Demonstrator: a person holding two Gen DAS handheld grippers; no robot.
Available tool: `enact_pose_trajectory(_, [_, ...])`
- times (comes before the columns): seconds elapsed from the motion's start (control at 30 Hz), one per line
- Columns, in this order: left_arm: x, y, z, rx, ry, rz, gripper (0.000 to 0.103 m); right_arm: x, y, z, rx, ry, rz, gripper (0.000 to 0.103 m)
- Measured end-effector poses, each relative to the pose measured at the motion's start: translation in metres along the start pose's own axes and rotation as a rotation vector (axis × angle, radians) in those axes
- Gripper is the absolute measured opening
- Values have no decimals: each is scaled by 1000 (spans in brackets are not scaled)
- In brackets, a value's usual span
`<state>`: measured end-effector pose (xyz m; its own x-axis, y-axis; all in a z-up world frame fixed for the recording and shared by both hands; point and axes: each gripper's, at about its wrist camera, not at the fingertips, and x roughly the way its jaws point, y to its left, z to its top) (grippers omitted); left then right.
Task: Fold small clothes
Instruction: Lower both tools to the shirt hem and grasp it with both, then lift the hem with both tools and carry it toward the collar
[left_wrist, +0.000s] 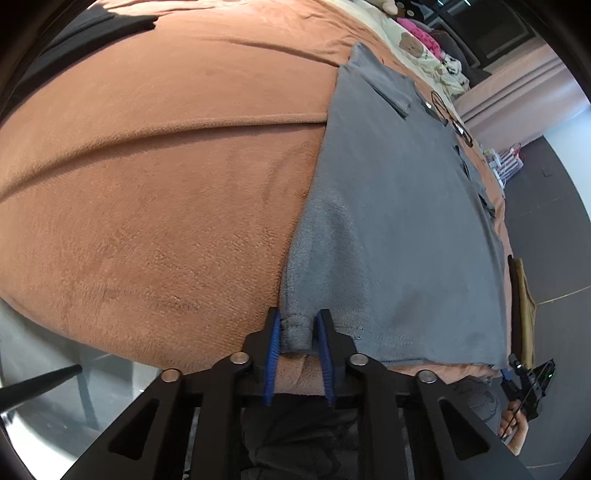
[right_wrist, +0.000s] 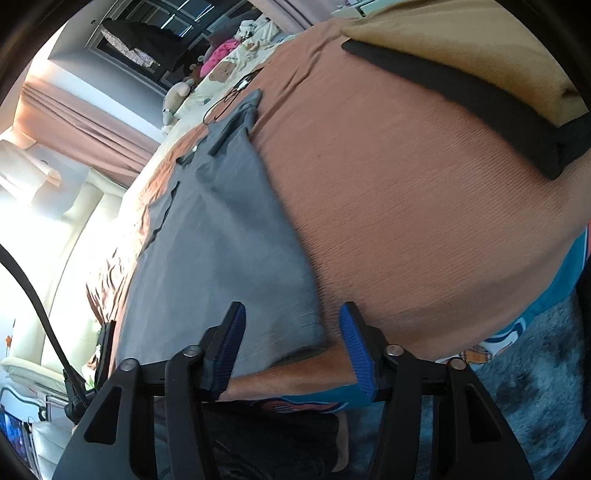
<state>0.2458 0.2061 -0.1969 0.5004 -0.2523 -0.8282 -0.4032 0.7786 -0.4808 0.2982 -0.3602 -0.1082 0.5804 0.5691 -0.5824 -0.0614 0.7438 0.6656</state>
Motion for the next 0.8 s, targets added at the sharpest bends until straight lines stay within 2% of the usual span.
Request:
enact_pose_trajectory(0.07, [-2, 5, 0, -24, -5, -21, 10, 3, 1, -3, 17, 4, 14, 41])
enact_pose_trajectory(0.17, [-8, 12, -2, -51, -24, -56, 6, 6, -4, -5, 63, -1, 27, 27])
enact_pose_trajectory(0.23, [-12, 16, -2, -71, -38, -83, 6, 5, -7, -6, 83, 2, 23, 8])
enact_pose_trajectory(0.27, [-16, 18, -2, -78, -51, -96, 6, 3, -9, -7, 91, 5, 24, 4])
enact_pose_trajectory(0.57, [-55, 25, 3, -116, -152, -217, 5, -35, 9, -11, 119, -93, 127, 1])
enact_pose_trajectory(0.8, [-87, 22, 8, -122, -231, -277, 5, -62, 29, -23, 126, -155, 191, 1])
